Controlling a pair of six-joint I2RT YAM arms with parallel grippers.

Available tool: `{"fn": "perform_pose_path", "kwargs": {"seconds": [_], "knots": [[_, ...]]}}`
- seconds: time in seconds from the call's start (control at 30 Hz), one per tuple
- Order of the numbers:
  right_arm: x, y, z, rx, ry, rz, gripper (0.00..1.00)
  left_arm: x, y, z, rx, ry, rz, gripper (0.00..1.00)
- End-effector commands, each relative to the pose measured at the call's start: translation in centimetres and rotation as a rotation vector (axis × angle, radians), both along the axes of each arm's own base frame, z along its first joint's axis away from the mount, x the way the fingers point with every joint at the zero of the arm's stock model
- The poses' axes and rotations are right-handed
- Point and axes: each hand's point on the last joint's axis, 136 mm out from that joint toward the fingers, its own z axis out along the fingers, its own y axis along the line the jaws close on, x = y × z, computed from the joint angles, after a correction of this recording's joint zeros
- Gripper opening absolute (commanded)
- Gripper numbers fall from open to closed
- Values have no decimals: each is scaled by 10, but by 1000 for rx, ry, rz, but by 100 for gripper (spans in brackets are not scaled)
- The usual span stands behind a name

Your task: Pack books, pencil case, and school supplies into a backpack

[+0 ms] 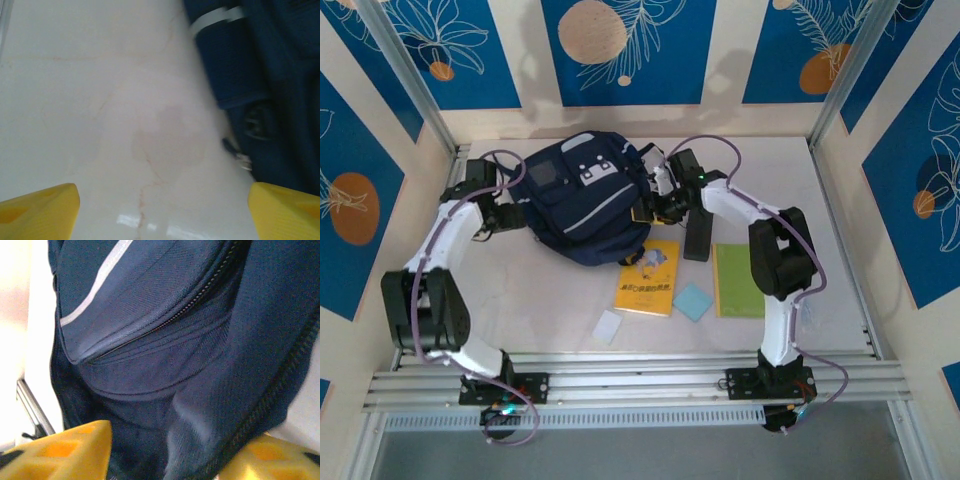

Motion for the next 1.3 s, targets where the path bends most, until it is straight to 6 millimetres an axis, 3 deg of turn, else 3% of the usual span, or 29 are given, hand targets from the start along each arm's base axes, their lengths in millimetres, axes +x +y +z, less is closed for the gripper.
{"fn": "perform_pose_path", "kwargs": {"seconds": [0.0, 0.2, 0.37, 0.53, 0.67, 0.8, 0.93, 1.1, 1.27], "knots": [[-4, -12, 33, -14, -40, -99, 64, -15, -34, 7, -102, -33, -32, 87], [-50, -60, 19, -144, 31, -262, 70, -40, -99, 3, -258, -99, -114, 86], [-105, -93, -9, -241, 116, -346, 71, -68, -163, -21, -429, -86, -171, 86], [-141, -97, -31, -236, 158, -386, 69, -97, -213, -45, -460, -49, -241, 84], [-142, -86, -39, -183, 145, -406, 65, -113, -243, -59, -404, -14, -317, 82], [-130, -79, -48, -174, 115, -419, 56, -115, -261, -69, -388, -14, -345, 76], [-120, -77, -65, -205, 119, -440, 44, -107, -268, -77, -369, -25, -350, 64], [-118, -80, -84, -241, 135, -459, 39, -99, -279, -87, -360, -13, -371, 53], [-122, -55, -81, -145, 153, -398, 31, -101, -289, -104, -361, 34, -386, 49]]}}
